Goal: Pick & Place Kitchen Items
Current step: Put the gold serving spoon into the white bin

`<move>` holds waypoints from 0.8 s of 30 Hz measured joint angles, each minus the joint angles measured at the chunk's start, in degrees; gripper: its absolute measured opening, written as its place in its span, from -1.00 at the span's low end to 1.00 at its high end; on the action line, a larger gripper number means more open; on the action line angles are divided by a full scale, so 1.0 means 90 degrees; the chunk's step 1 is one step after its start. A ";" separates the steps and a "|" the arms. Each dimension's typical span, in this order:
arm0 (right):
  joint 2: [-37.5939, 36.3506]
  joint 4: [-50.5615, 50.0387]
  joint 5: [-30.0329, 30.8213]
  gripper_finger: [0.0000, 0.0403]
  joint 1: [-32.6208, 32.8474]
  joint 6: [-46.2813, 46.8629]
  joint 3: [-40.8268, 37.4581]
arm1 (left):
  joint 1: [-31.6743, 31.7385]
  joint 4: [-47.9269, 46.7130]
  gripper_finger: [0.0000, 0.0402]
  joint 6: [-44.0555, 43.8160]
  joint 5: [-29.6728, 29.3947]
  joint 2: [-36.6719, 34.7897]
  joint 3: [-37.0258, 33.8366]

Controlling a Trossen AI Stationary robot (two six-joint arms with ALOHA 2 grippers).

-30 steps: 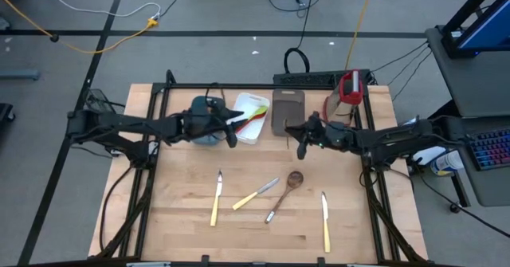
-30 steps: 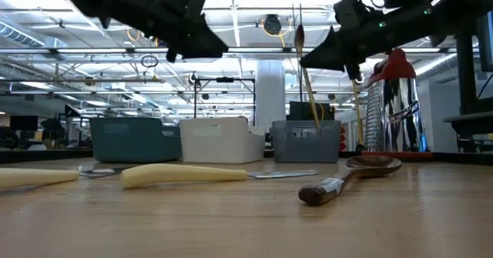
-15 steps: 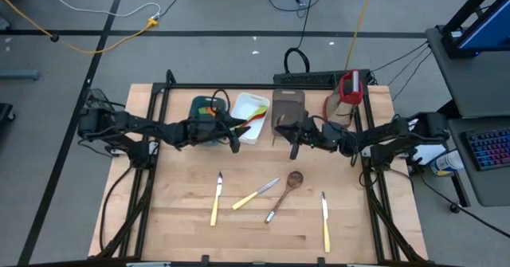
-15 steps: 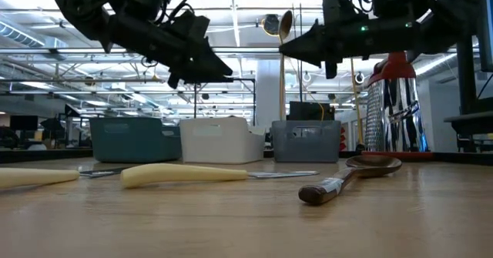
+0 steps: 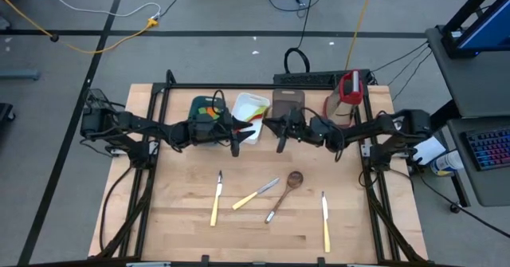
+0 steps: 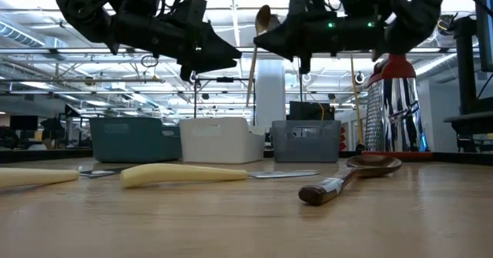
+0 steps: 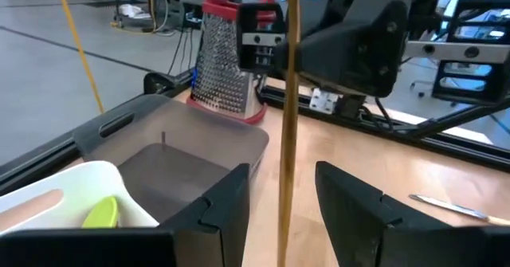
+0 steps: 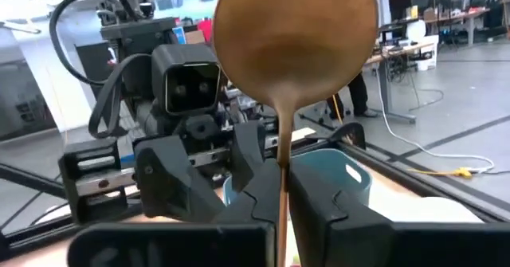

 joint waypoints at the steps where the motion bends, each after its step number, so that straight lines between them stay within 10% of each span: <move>1: 0.0030 -0.0023 -0.0004 -0.97 -0.0024 0.0002 0.0059 | 0.0000 -0.0007 -0.27 0.0007 -0.0014 0.0000 0.0000; 24: 0.0671 0.0124 -0.0167 -0.97 -0.0050 -0.0168 0.0825 | 0.0024 -0.0398 -0.43 0.0204 -0.0612 0.0000 0.0005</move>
